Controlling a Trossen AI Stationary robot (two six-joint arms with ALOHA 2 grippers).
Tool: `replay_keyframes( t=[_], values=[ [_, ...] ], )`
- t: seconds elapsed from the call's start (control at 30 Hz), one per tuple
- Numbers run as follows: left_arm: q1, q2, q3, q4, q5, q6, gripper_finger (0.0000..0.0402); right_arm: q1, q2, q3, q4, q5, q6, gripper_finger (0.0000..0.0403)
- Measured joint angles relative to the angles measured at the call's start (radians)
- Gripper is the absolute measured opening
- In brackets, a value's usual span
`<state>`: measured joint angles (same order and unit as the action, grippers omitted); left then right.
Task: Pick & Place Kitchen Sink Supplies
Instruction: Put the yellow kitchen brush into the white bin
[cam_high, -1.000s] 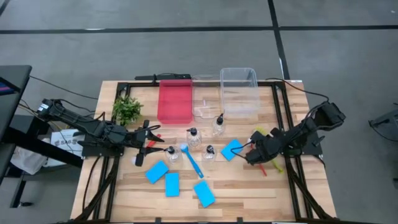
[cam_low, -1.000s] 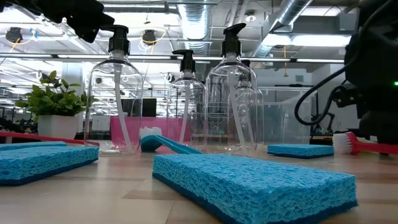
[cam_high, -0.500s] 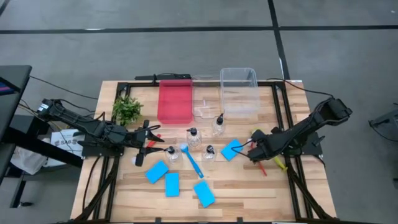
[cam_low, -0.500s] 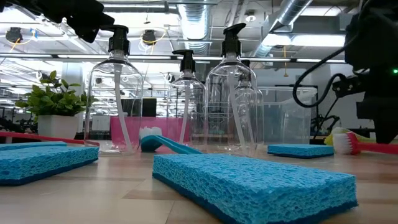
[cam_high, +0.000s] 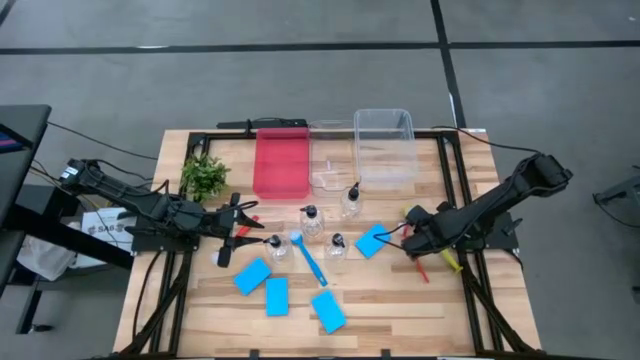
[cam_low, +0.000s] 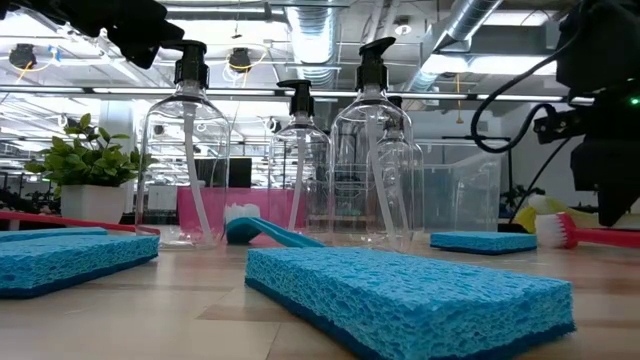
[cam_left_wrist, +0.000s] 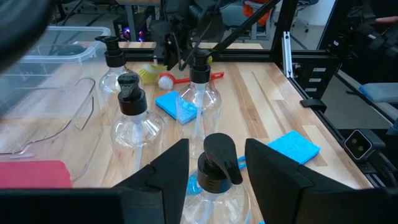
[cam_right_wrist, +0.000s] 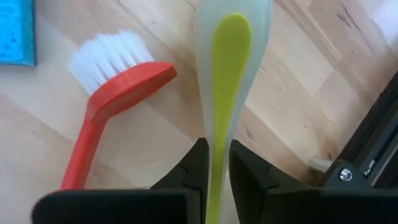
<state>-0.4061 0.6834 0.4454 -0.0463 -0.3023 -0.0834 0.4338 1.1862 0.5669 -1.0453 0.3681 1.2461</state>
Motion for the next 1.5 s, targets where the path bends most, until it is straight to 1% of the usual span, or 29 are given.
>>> replay_keyframes(
  t=[0.13,0.3,0.53,0.73,0.87,1.03,1.13,1.23,1.37,1.5],
  values=[
    [0.0,0.0,0.0,0.001,0.0,0.0,0.0159,0.024,-0.01,0.025,-0.005,0.029,-0.01,0.004],
    [0.0,0.0,0.0,0.001,0.0,0.0,0.0159,0.061,-0.009,0.086,-0.011,0.105,-0.029,0.004],
    [0.0,0.0,0.0,0.001,0.0,0.0,0.0159,0.108,-0.009,0.169,-0.07,0.209,-0.018,0.0038],
    [0.0,0.0,0.0,0.001,0.0,0.0,0.0159,0.176,-0.009,0.236,-0.085,0.229,-0.007,0.0024],
    [0.0,0.0,0.0,0.002,0.0,0.0,0.0159,0.212,-0.009,0.301,-0.154,0.309,-0.007,0.0001],
    [0.0,0.0,0.0,0.002,0.0,0.0,0.0159,0.223,-0.009,0.394,-0.226,0.402,-0.027,0.0003],
    [0.0,0.0,0.0,0.002,0.0,0.0,0.0159,0.209,-0.009,0.433,-0.23,0.401,-0.094,0.0001],
    [0.0,0.0,0.0,0.002,0.0,0.0,0.0159,0.2,-0.009,0.449,-0.226,0.383,-0.148,0.0008],
    [0.0,0.0,0.0,0.002,0.0,0.0,0.0159,0.18,-0.009,0.444,-0.227,0.307,-0.154,0.0025],
    [0.0,0.0,0.0,0.002,0.0,0.0,0.0159,0.169,-0.005,0.407,-0.226,0.245,-0.157,0.0054]
  ],
)
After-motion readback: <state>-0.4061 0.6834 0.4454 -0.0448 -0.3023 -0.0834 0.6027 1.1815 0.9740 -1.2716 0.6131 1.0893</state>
